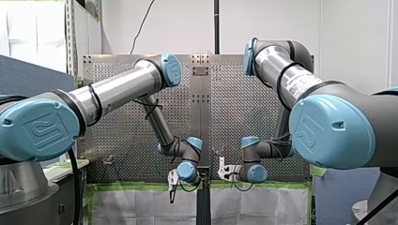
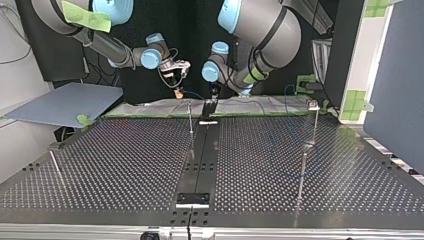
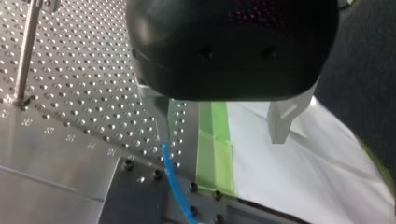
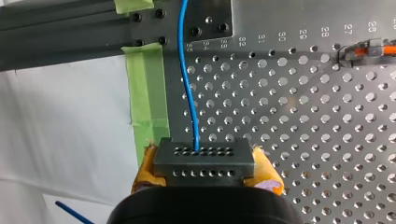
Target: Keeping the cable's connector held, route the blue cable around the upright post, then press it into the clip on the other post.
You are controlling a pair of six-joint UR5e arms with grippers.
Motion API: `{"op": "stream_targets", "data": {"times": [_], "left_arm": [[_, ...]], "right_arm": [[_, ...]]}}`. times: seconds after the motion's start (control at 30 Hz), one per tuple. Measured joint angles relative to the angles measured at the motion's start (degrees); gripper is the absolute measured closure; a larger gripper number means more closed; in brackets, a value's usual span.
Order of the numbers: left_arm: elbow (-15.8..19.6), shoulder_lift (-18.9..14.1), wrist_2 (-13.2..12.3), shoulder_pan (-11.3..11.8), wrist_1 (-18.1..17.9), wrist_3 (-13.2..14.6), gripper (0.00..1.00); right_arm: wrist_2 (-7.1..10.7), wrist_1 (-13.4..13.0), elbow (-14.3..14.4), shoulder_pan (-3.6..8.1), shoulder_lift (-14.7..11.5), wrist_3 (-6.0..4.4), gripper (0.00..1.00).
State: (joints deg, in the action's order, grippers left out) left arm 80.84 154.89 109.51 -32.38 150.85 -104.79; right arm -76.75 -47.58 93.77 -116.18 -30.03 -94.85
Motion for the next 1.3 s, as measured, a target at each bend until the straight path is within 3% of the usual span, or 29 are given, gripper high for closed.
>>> {"op": "stream_targets", "data": {"times": [0.27, 0.43, 0.63, 1.03, 1.07, 1.1, 1.13, 1.17, 1.3], "left_arm": [[0.0, 0.0, 2.2, -0.1, -2.0, 0.3, 0.0], [0.0, 0.0, 2.2, -0.1, -2.2, 0.3, 0.0], [0.0, 0.0, 0.5, -0.1, -2.1, -0.4, 0.0], [0.0, 0.0, -5.0, 0.1, -1.9, -4.6, 0.0], [0.0, 0.0, -5.1, 0.1, -1.8, -4.9, 0.07], [0.0, 0.0, -5.2, 0.2, -1.8, -5.0, 0.07], [0.0, 0.0, -5.2, 0.2, -1.8, -5.1, 0.19], [0.0, 0.0, -5.2, 0.2, -1.8, -5.2, 0.25], [0.0, 0.0, -5.1, 0.1, -1.9, -4.2, 0.36]], "right_arm": [[-0.16, 0.4, -0.1, 0.03, 0.0, 0.41, 1.0], [-0.17, 0.6, -0.1, 0.04, 0.0, 0.44, 1.0], [-0.18, 1.1, -0.1, 0.03, 0.0, 0.61, 1.0], [-0.25, 1.3, -0.1, 0.04, 0.0, 0.79, 1.0], [-0.26, 1.3, -0.1, 0.03, 0.0, 0.79, 1.0], [-0.25, 1.3, -0.1, 0.03, 0.0, 0.79, 1.0], [-0.26, 1.3, -0.1, 0.04, 0.0, 0.8, 1.0], [-0.26, 1.3, -0.1, 0.03, 0.0, 0.82, 1.0], [-0.25, 1.3, -0.1, 0.04, 0.0, 0.85, 1.0]]}}
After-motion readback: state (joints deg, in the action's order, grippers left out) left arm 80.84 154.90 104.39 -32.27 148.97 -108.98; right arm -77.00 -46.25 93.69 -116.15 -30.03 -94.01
